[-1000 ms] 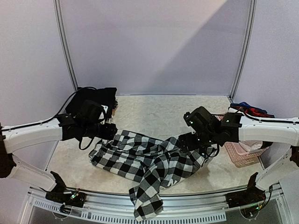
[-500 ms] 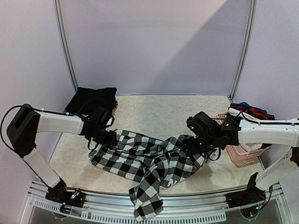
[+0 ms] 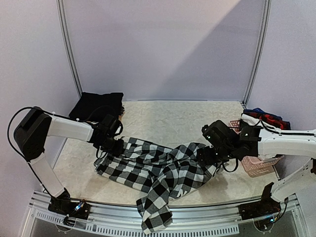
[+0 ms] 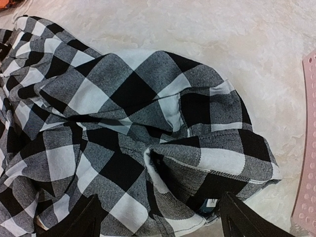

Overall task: Fold and stack the mixed laundry pile
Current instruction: Pick up the crumpled shirt from the center of the board.

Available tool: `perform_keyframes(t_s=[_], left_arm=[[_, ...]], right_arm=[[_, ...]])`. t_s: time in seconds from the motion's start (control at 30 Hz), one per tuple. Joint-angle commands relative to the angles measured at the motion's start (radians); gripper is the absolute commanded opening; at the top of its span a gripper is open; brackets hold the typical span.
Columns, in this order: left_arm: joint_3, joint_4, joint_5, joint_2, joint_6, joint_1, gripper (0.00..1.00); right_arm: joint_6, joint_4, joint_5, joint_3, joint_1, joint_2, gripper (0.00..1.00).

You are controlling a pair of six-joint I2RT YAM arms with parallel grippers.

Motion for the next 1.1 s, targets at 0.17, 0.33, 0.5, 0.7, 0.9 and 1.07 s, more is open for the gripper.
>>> perform_keyframes(t_s=[0.17,0.33,0.5,0.7,0.9,1.07], left_arm=[[-0.033,0.036,0.019,-0.081,-0.033,0.011,0.00],[-0.095,0.013,-0.012,-0.281,-0.052,0.006,0.00],[-0.131,-0.022,-0.033,-0.427,-0.062,0.006,0.00],[-0.167,-0.031,-0.026,-0.510,-0.071,0.005,0.00],[-0.192,-0.032,-0.028,-0.546,-0.074,0.005,0.00],[-0.201,-0.029,-0.034,-0.539,-0.070,0.005,0.00]], right_arm=[[-0.022,0.041,-0.060,0.023,-0.007,-0.023,0.82],[-0.069,0.027,-0.062,0.154,-0.008,0.069,0.82],[-0.088,0.064,-0.119,0.256,0.001,0.205,0.81],[-0.122,0.098,-0.194,0.411,0.020,0.382,0.81],[-0.134,0.076,-0.236,0.574,0.026,0.577,0.79],[-0.139,0.067,-0.238,0.632,0.026,0.666,0.75]])
